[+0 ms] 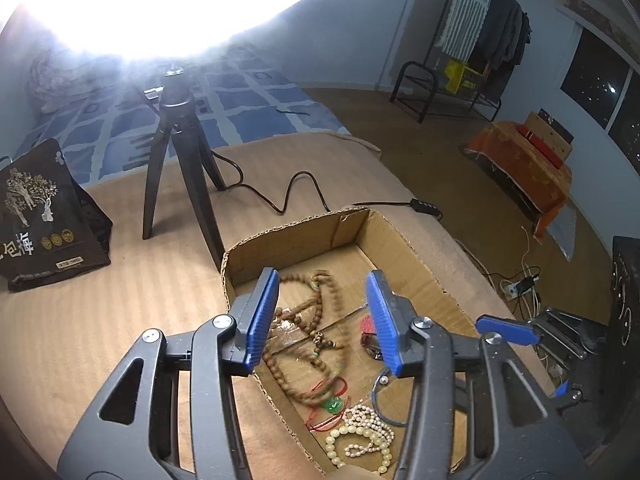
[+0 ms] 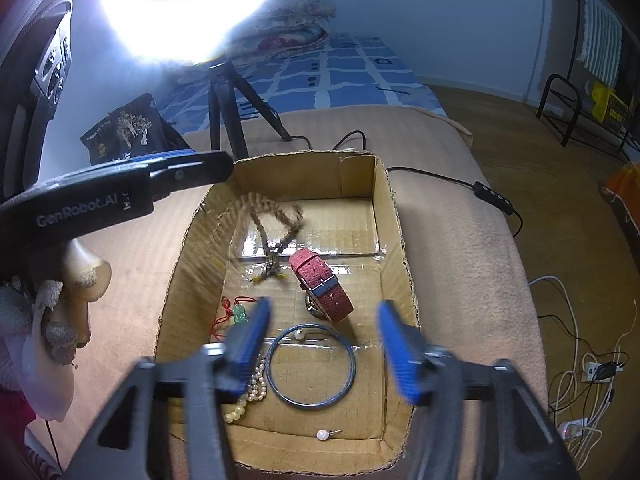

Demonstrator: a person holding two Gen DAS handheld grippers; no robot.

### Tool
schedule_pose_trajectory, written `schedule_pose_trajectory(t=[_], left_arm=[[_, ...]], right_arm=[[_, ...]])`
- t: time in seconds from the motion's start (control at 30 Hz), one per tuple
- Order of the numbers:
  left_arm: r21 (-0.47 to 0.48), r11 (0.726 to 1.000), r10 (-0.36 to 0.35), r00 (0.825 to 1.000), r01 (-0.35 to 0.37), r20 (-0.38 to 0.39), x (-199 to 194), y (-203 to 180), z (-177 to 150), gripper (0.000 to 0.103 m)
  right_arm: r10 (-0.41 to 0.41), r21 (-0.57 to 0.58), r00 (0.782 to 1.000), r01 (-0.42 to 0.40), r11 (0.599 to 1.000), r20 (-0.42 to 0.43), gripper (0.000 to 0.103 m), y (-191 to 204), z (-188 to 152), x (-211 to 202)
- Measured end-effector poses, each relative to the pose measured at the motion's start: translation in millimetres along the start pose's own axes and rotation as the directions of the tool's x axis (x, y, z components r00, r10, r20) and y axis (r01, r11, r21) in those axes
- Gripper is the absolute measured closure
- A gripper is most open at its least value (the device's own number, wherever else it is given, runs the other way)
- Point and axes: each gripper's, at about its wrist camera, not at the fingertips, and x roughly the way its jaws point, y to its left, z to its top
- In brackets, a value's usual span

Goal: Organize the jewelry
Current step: 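Open the left tool dropping the necklace while the right tool releases the earring into the box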

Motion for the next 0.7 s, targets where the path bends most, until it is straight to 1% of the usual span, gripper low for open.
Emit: schedule_pose_trajectory(t=[0.03, 0.07, 0.13, 0.17, 0.2, 0.4, 0.7], left_arm=[[0.000, 1.000, 0.001, 1.000, -0.001, -0.003, -0.1, 0.0, -0.1, 0.056], [0.002, 1.000, 0.002, 1.000, -0.002, -0.005, -0.3, -0.2, -0.3, 0.053], [0.008, 1.000, 0.008, 1.000, -0.008, -0.003, -1.7, -1.0, -1.5, 0.048], [0.011, 1.000, 0.012, 1.000, -0.012, -0.001, -2.6, -1.4, -2.2, 0.046], [0.011, 1.000, 0.013, 1.000, -0.013, -0.002, -3.2, -2.0, -2.1, 0.045], [0.010, 1.000, 0.018, 1.000, -0.018, -0.001, -8.7, -2.6, -3.6, 0.045], [0.012, 0.999, 0.032, 0.999, -0.032, 0.019, -33.4, -5.6, -6.9, 0.045]], right_arm=[[-0.002, -0.007, 1.000, 0.002, 1.000, 0.000, 0.029, 1.6, -0.2, -0.2], [-0.004, -0.012, 1.000, 0.003, 1.000, -0.003, 0.027, 2.7, 0.0, -0.1], [-0.006, -0.017, 1.000, 0.006, 1.000, -0.010, 0.019, 4.8, -0.5, 0.7], [-0.007, -0.019, 1.000, 0.007, 1.000, -0.011, 0.013, 5.9, -1.2, 0.8], [-0.009, -0.023, 1.000, 0.009, 1.000, -0.011, 0.012, 6.8, -1.6, 1.0], [-0.028, -0.036, 1.000, 0.027, 0.999, -0.014, 0.012, 9.5, -3.2, -3.3], [-0.036, -0.024, 0.999, 0.036, 0.999, 0.013, 0.012, 10.6, -4.5, -21.5]])
